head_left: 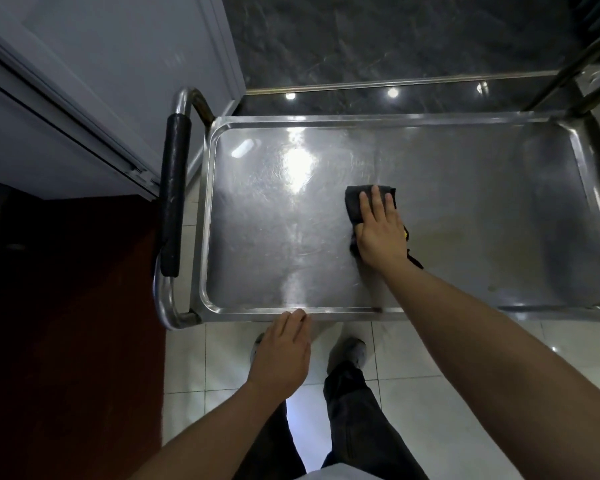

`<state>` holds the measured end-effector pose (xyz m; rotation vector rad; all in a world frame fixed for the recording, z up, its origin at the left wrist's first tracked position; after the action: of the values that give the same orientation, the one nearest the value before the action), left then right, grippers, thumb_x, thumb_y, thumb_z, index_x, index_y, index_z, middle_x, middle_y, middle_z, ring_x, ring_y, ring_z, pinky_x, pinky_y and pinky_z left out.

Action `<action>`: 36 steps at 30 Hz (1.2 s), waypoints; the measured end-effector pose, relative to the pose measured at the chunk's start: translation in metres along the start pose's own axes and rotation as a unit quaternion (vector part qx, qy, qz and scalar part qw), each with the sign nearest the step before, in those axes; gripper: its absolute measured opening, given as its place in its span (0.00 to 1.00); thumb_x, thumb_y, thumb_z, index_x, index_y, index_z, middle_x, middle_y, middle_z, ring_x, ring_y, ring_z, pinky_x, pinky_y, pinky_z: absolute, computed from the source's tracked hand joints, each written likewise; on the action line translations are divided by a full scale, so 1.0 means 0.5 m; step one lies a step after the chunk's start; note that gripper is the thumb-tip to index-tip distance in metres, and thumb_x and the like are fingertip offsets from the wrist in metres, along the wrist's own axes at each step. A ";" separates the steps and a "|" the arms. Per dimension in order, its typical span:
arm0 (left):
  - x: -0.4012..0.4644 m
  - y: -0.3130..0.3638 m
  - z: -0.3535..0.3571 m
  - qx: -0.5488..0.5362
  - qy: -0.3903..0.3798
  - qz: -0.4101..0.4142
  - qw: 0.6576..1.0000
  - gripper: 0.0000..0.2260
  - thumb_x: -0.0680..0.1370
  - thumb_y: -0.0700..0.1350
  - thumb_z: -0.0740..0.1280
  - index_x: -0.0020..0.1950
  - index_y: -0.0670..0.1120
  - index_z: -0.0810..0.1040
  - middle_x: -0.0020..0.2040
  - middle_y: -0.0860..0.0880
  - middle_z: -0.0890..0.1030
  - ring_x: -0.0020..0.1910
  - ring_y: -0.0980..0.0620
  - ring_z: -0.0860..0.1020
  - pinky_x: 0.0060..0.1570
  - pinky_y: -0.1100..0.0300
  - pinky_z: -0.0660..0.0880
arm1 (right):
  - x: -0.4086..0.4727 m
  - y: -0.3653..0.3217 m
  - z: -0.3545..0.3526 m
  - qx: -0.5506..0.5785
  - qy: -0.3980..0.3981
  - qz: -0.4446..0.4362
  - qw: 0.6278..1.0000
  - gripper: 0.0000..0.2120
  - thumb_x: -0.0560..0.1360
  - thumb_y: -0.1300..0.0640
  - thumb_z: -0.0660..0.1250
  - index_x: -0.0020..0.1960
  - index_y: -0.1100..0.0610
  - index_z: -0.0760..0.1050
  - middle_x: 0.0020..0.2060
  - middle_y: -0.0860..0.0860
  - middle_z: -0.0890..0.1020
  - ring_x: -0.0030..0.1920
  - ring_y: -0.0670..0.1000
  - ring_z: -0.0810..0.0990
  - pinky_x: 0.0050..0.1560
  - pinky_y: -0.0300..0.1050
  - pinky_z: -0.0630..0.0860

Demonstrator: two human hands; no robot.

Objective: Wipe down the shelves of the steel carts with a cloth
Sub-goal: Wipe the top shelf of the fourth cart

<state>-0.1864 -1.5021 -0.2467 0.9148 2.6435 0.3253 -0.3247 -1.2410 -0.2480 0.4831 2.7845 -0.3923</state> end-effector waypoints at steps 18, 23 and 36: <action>0.076 0.135 -0.018 0.000 0.022 0.046 0.999 0.22 0.82 0.50 0.55 0.73 0.44 0.74 0.68 0.44 0.75 0.65 0.43 0.73 0.66 0.49 0.75 | -0.288 0.071 0.094 -0.026 -0.002 -0.040 0.999 0.36 0.80 0.52 0.65 0.82 0.54 0.52 0.82 0.55 0.49 0.80 0.60 0.51 0.72 0.60 0.67; 0.098 0.165 0.000 0.021 0.007 0.021 1.000 0.22 0.82 0.50 0.53 0.70 0.43 0.76 0.64 0.45 0.77 0.59 0.44 0.75 0.61 0.49 0.76 | -0.218 0.072 0.077 -0.035 -0.008 -0.049 0.998 0.32 0.83 0.52 0.58 0.82 0.54 0.48 0.81 0.55 0.45 0.81 0.61 0.46 0.77 0.60 0.59; 0.114 0.167 -0.016 0.013 0.105 -0.004 0.994 0.13 0.83 0.48 0.56 0.54 0.47 0.81 0.52 0.51 0.80 0.50 0.47 0.75 0.52 0.52 0.73 | 0.028 0.163 -0.036 -0.004 -0.016 0.011 1.000 0.27 0.86 0.49 0.46 0.82 0.49 0.42 0.81 0.50 0.39 0.81 0.56 0.41 0.79 0.57 0.50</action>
<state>-0.1853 -1.4031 -0.2260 0.9239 2.8485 0.4062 -0.3117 -1.1575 -0.2536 0.5005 2.7467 -0.3810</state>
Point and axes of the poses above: each hand's wrist, its own x-axis towards the middle knuckle, its own z-axis out of the palm, y = z × x, the point moved 8 cm from there along x, towards the middle knuckle
